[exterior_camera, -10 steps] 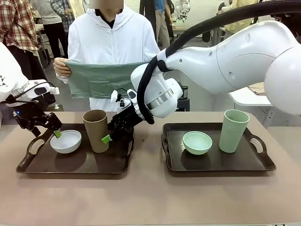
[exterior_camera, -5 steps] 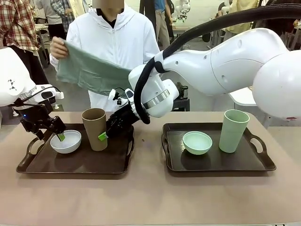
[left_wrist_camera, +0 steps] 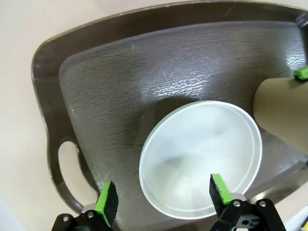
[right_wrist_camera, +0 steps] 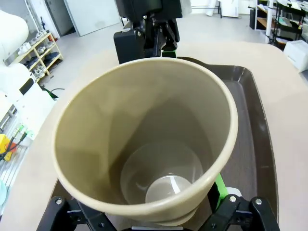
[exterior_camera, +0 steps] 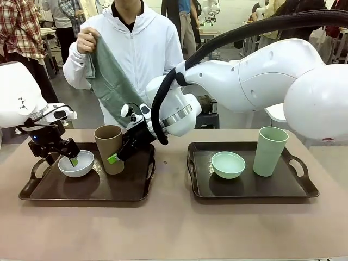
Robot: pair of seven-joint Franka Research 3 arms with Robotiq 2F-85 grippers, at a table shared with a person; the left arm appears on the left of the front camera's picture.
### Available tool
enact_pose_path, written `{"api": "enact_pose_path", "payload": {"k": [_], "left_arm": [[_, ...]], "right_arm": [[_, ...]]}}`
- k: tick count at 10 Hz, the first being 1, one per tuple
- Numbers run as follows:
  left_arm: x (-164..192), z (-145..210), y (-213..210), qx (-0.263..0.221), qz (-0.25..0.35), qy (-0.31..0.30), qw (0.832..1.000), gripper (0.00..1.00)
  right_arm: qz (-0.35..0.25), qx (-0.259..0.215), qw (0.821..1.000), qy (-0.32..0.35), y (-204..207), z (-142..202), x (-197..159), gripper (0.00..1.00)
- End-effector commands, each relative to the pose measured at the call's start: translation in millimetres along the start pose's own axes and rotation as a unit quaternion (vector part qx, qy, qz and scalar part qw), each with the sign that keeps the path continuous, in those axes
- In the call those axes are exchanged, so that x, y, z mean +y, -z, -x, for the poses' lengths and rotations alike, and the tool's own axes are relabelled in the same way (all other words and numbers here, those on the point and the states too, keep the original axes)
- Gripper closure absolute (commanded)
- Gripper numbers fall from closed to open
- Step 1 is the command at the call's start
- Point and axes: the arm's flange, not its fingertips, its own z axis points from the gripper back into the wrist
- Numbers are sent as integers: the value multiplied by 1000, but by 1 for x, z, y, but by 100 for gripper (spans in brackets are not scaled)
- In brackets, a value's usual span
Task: Set up a tray with a mat and arrange the tableware.
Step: Pick up the Picnic Bowl and Reusable plastic cup from the Handle tray in front of the human's position and hold them in the air.
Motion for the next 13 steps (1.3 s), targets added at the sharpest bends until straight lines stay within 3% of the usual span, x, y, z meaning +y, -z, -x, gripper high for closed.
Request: {"api": "enact_pose_path", "payload": {"k": [1,2,3,4,5,6,7,8,9,10,11,13], "left_arm": [[-1,-10,8,1,-3,-20,1000,0],[0,-10,10,2,-3,-25,1000,0],[3,-11,10,-6,-5,-26,1000,60],[4,-11,7,-17,-5,-27,999,60],[2,-11,5,-25,-11,-25,999,100],[1,-10,2,-27,-16,-24,999,64],[1,-9,1,-25,-19,-22,999,100],[1,-8,1,-22,-22,-21,999,100],[1,-8,3,-16,-23,-22,999,100],[1,-8,5,-11,-26,-21,999,100],[1,-8,5,-9,-28,-21,999,100],[0,-8,1,-10,-29,-24,999,100]], "right_arm": [[-3,22,1000,14,6,-6,-8,0],[-6,27,1000,8,8,-5,-8,0],[-10,28,1000,-4,8,-4,-7,43],[-10,27,1000,-6,8,-3,-7,60],[-10,28,1000,-8,8,-2,-7,100],[-9,30,999,-7,8,-1,-7,100],[-8,32,999,-5,7,-1,-6,76],[-7,33,999,-3,6,-1,-7,76],[-7,32,999,0,6,0,-6,100],[-7,31,999,0,5,0,-6,76],[-7,31,1000,1,5,0,-6,100],[-1,25,1000,2,-2,-3,-4,100]]}}
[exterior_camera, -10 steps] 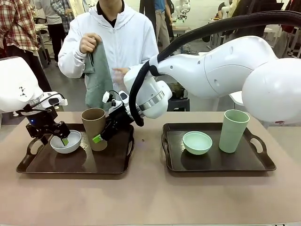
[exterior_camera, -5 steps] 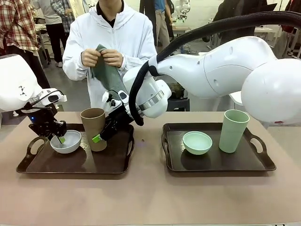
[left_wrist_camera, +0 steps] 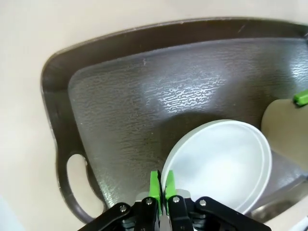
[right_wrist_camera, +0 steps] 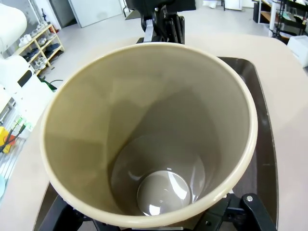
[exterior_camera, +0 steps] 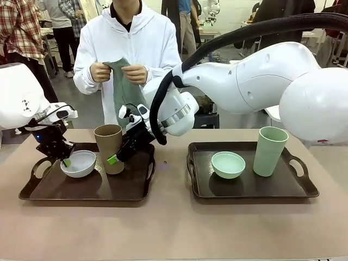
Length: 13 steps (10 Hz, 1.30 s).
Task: Set up a tray with a mat and arrange the tableware.
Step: Pick up the Picnic Bowl and Reusable plastic cup from the Handle tray in front of the human's position and hold them in the air.
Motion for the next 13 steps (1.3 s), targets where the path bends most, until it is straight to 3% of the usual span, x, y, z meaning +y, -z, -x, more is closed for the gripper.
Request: {"api": "enact_pose_path", "payload": {"k": [1,3,5,7,10,13], "left_arm": [[-3,3,-9,9,-14,-11,1000,100],[-14,13,-40,37,14,-7,999,100],[-33,21,-112,41,57,8,997,100],[-49,21,-182,17,55,24,998,100],[-65,30,-254,-10,47,27,999,100],[-63,33,-267,-19,50,40,998,100]], "right_arm": [[14,2,1000,13,-15,-9,8,77],[25,18,999,18,-43,-44,35,76],[43,48,998,-1,-87,-111,77,76],[67,67,995,-7,-120,-165,109,76],[104,69,992,-15,-148,-199,136,76],[120,27,992,-21,-168,-205,142,76]]}}
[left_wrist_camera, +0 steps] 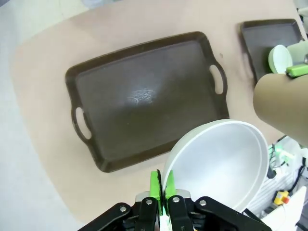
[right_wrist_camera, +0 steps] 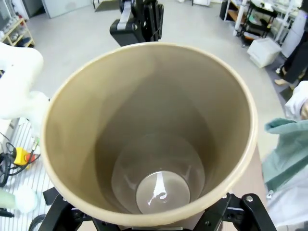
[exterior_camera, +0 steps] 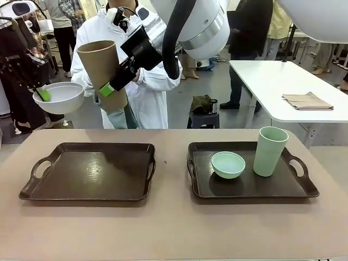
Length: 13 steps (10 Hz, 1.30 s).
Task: Set up a tray with a mat and arrange the tableware.
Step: Pick up the Picnic Bowl and Reusable plastic cup from the Handle tray in front of the human's position and hold them in the air, then place the Picnic Bowl and Reusable plastic cup back onto the Handle tray in front of the human's position.
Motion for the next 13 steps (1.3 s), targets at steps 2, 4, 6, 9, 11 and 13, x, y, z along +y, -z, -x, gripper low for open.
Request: {"api": "enact_pose_path", "payload": {"k": [2,4,6,9,11,13], "left_arm": [[0,1,3,2,0,2,1000,100],[0,1,3,2,0,2,1000,100],[0,1,3,2,0,2,1000,100],[0,1,3,2,0,2,1000,100],[0,1,3,2,0,2,1000,100],[0,1,3,2,0,2,1000,100]], "right_arm": [[-4,7,1000,-4,4,0,2,76],[-4,7,1000,-4,4,0,2,76],[-4,7,1000,-4,4,0,2,76],[-4,7,1000,-4,4,0,2,76],[-4,7,1000,-4,4,0,2,76],[-4,7,1000,-4,4,0,2,76]]}}
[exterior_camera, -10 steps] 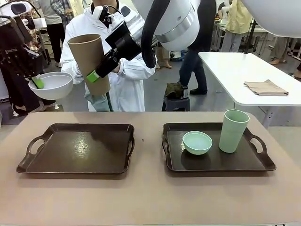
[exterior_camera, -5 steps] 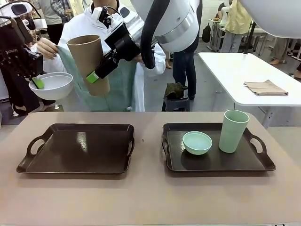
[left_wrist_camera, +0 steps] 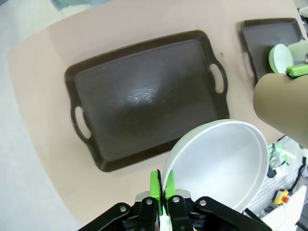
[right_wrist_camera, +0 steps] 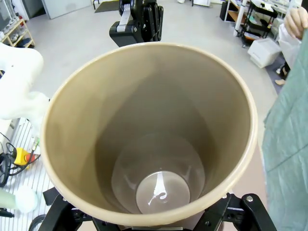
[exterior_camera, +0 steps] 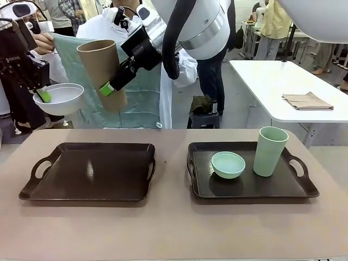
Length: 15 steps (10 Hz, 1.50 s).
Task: Set up a tray with a mat and arrange the tableware.
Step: Place the Picnic Bowl and Reusable plastic cup back onto the Handle tray in front of the human's position.
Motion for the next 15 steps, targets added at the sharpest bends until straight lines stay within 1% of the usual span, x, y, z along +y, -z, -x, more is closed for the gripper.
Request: {"api": "enact_pose_path", "payload": {"k": [1,15], "left_arm": [[0,1,0,0,0,2,1000,100],[0,1,0,0,0,2,1000,100]], "right_arm": [[-1,4,1000,-2,1,0,1,76],[-1,4,1000,-2,1,0,1,76]]}}
